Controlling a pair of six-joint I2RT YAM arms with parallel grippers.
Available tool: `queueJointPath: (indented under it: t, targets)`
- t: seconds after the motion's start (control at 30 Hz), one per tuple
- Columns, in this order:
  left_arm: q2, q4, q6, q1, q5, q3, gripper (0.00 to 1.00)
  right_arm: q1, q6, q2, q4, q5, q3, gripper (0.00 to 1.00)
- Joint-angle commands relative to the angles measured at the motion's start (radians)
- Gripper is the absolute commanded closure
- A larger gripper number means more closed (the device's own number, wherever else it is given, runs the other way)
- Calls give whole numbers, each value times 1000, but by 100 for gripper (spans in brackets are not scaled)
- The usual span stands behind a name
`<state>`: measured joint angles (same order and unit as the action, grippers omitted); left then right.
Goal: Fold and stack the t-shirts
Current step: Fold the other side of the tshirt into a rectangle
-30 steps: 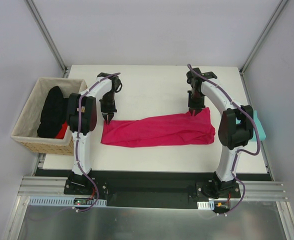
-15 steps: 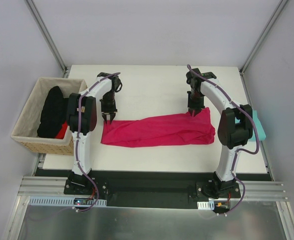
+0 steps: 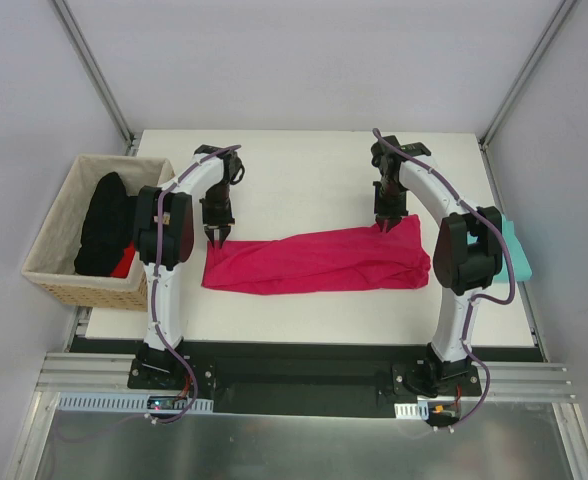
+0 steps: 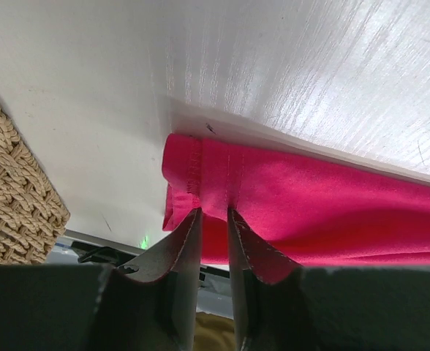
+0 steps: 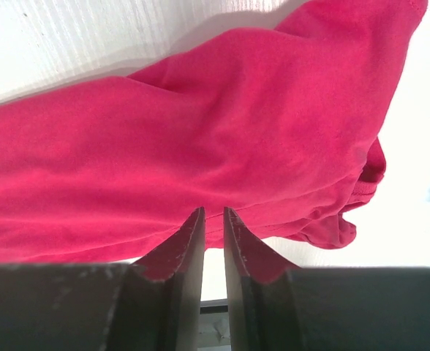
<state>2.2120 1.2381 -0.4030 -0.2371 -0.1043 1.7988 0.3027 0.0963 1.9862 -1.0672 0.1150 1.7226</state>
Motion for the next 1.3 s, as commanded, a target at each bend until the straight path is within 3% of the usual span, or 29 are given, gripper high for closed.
queueJointPath:
  t: [0.0,1.27]
  targets:
    - [8,20,10,-10,9,14,78,-5,-1,3,-43,-11,38,81]
    - [23,-2,16,10,9,-13,78,-10,5,54,-105,-29,111,82]
